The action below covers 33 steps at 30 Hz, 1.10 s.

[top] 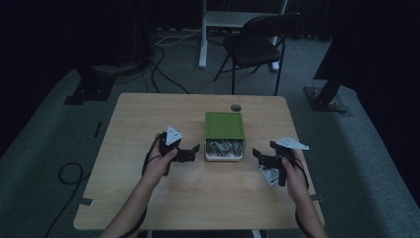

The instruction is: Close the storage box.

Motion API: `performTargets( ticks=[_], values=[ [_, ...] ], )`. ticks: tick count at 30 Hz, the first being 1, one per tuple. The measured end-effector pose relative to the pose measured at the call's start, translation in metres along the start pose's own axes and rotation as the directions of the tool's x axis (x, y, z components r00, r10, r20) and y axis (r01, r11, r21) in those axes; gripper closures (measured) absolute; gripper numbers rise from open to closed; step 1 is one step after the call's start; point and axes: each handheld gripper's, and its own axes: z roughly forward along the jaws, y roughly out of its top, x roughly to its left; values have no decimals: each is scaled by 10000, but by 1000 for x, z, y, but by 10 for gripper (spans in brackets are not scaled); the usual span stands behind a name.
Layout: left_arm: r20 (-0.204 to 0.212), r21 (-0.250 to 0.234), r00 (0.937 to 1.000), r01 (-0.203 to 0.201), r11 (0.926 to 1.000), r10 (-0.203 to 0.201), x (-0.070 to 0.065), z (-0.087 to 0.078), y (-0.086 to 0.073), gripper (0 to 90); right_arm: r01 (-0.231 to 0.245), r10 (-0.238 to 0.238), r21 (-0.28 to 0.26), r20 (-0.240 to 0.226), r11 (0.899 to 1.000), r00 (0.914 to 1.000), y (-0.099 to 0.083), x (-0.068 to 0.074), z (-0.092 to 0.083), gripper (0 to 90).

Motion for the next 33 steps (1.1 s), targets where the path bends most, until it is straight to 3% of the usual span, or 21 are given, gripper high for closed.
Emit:
performTargets(
  ticks=[19,33],
  values=[
    [-725,106,9959,546,9985,-537,28,-24,-26,27,-565,553,63,1286,9984,9902,-28,-41,-38,126],
    [-1493,64,9841,984,9951,-963,50,-46,-43,27,-792,722,304,1864,9964,9798,-52,-53,-54,126]
  ],
)
